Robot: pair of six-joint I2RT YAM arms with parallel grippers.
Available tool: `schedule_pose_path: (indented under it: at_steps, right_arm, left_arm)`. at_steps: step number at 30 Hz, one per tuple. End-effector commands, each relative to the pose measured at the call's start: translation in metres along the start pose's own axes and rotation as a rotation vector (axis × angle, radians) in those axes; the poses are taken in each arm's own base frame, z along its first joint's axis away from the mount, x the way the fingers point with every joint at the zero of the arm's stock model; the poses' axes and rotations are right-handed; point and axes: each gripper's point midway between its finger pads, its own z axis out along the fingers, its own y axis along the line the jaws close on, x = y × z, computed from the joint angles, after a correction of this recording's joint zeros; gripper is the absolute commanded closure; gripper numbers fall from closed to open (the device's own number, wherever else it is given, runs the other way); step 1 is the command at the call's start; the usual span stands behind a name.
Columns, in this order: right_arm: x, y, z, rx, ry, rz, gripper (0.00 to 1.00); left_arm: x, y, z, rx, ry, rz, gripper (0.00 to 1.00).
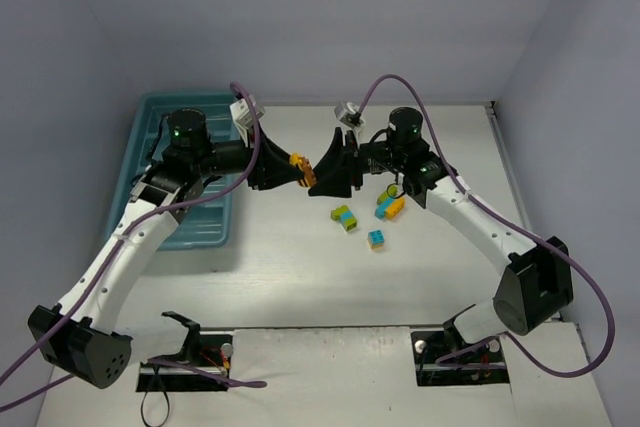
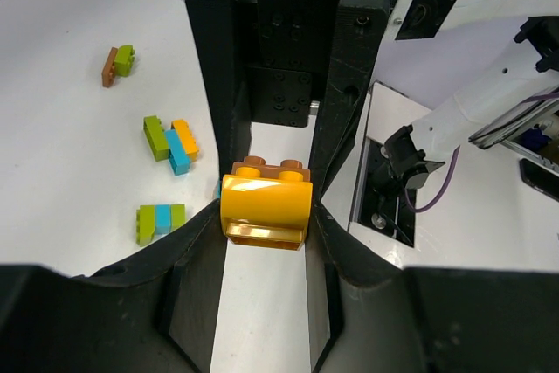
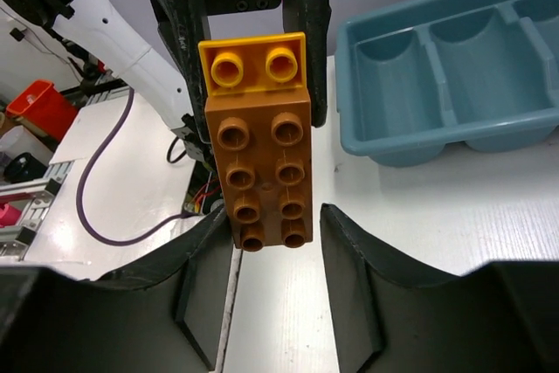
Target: Sort the legos into containers by color
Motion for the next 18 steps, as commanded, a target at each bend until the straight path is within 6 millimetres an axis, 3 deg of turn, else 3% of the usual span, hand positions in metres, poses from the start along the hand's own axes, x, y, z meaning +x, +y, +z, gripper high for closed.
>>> schedule_pose_path:
  at_steps: [1, 4, 8, 18]
  right_arm:
    - [-0.028, 0.009, 0.003, -0.026, -0.036, -0.113, 0.60]
    - [-0.026, 0.008, 0.004, -0.028, -0.030, -0.111, 0.74]
    - [-0.023, 0.004, 0.001, -0.024, -0.023, -0.103, 1.00]
    - [-0.024, -0.002, -0.024, 0.000, -0.031, -0.089, 1.00]
  left_arm:
    - [-0.027, -0.017, -0.004, 0.036, -0.049, 0.119, 1.00]
    - [-0.022, -0.014, -0.005, 0.021, -0.029, 0.120, 1.00]
    - [-0.014, -0.013, -0.008, 0.006, 0.001, 0.124, 1.00]
    - [0.010, -0.003, -0.017, -0.046, 0.079, 0.118, 1.00]
